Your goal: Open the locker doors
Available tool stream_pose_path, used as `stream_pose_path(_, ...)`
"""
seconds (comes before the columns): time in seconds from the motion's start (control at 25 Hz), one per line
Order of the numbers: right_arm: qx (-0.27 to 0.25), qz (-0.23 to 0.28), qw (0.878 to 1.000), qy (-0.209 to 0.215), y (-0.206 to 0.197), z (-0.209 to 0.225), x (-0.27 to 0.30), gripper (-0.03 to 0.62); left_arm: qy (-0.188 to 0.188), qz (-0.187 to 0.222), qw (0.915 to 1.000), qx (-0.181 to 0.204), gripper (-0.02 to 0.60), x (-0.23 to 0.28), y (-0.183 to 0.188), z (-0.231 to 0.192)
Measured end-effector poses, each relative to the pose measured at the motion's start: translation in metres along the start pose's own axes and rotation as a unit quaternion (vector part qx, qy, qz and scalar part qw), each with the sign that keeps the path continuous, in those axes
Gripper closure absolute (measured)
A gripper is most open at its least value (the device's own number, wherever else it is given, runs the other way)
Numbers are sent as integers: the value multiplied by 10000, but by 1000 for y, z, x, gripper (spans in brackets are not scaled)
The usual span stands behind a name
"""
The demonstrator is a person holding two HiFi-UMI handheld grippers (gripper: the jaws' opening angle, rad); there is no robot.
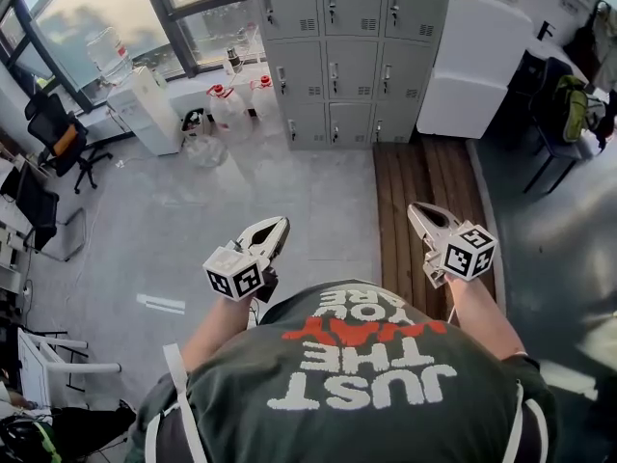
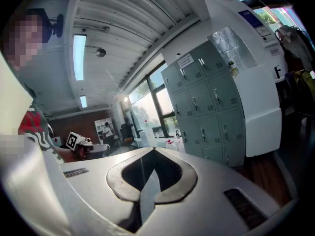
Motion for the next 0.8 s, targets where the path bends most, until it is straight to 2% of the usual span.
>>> stream_pose_path(0.2, 121, -61, 9999, -71, 0, 26, -6, 559, -137, -125, 9998, -61, 583, 27, -5, 4)
stream_pose_path(0.4, 227, -134, 9995, -199, -5, 41, 24, 559, -185, -227, 9995, -117, 583, 42, -14, -30)
stream_pose_path(0.56, 259, -174, 9990, -313, 3, 52, 79, 559, -263, -241, 9992, -194, 581, 64, -22, -93)
stream_pose_path(0.8, 334, -71, 9978, -562, 35, 84, 203, 559, -585, -290, 9974, -299, 583, 130, -23, -224)
Point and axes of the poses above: the fingertips, and each gripper's own axes: x forward along the fingers, z to its right, y out of its top, the point moved 3 cm from there along -x, backward along the fingers, and after that the axes turned 10 degrees about x, right-handed, at the moved point
